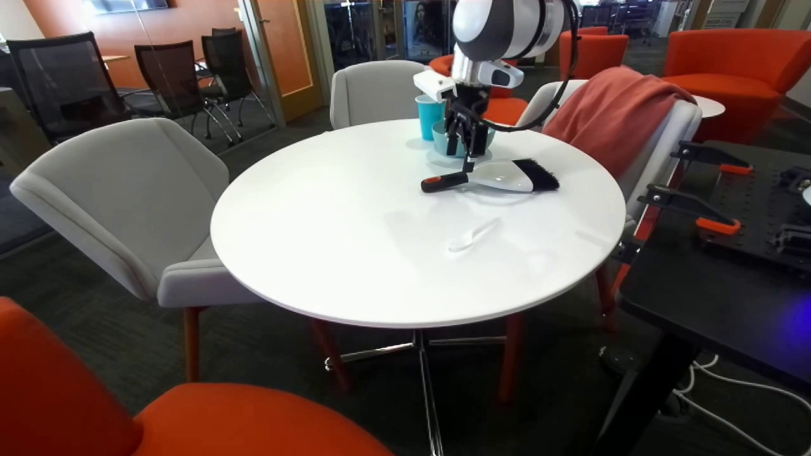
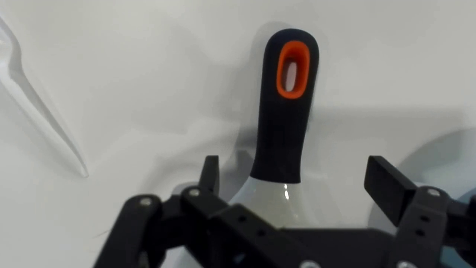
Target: Move the paint brush to the left
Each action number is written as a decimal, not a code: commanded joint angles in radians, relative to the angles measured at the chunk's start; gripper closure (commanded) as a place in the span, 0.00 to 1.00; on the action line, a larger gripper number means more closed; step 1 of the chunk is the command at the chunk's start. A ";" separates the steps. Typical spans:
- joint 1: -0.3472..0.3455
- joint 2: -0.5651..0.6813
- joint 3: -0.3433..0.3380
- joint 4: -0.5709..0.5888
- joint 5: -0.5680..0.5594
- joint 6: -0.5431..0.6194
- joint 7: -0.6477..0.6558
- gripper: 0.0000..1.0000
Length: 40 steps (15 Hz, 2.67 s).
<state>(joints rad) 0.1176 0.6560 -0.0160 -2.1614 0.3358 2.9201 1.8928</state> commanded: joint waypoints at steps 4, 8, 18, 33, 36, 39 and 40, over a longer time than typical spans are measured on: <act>-0.001 0.057 0.012 0.065 0.031 0.001 -0.002 0.00; 0.012 0.082 -0.007 0.085 0.024 -0.003 0.008 0.34; 0.006 0.055 0.027 0.071 0.030 -0.026 -0.011 0.88; 0.287 0.054 -0.013 0.180 -0.299 -0.273 -0.091 0.88; 0.294 0.057 -0.021 0.159 -0.330 -0.235 -0.071 0.63; 0.318 0.068 -0.048 0.170 -0.367 -0.235 -0.069 0.63; 0.318 0.068 -0.048 0.170 -0.368 -0.235 -0.070 0.63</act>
<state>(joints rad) 0.4346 0.7240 -0.0629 -1.9924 -0.0343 2.6866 1.8255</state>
